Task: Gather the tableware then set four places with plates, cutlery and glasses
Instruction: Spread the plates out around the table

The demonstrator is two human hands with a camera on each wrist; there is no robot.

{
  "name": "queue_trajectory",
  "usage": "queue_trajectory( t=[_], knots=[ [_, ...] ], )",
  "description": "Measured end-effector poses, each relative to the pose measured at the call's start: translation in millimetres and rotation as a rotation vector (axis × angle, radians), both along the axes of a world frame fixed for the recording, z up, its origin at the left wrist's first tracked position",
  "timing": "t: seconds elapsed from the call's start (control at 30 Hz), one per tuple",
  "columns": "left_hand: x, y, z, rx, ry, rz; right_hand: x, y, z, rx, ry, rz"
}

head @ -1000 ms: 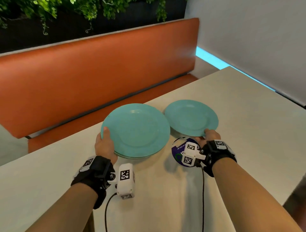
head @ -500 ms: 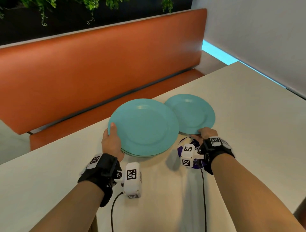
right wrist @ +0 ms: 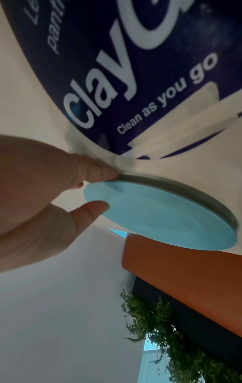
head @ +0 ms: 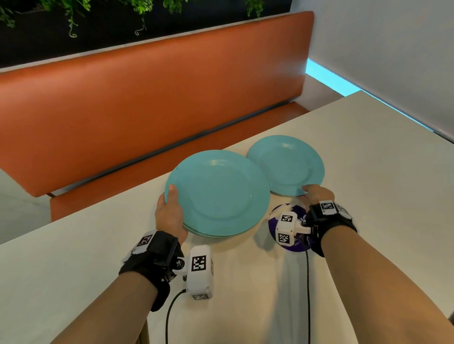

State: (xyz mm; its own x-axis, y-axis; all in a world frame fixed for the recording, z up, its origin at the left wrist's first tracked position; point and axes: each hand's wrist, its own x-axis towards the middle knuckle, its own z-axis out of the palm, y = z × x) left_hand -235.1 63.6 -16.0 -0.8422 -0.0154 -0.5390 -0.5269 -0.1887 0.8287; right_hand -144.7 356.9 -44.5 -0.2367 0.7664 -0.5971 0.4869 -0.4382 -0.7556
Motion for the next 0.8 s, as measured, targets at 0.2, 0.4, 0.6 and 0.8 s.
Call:
queue_trajectory(
  t=[0.2,0.4,0.6,0.8],
  knots=[
    [0,2,-2,-0.014,0.008,-0.012,-4,3,6,0.057,0.006,0.114],
    [2,1,-7,-0.058,-0.09,-0.054,-12,-41,24,0.265,0.074,0.237],
    [16,2,5,0.066,-0.103,-0.073,-9,-85,32,0.395,0.046,0.457],
    [20,-14,7,-0.014,-0.05,-0.071,-6,-87,50,0.153,0.147,0.4]
  ],
)
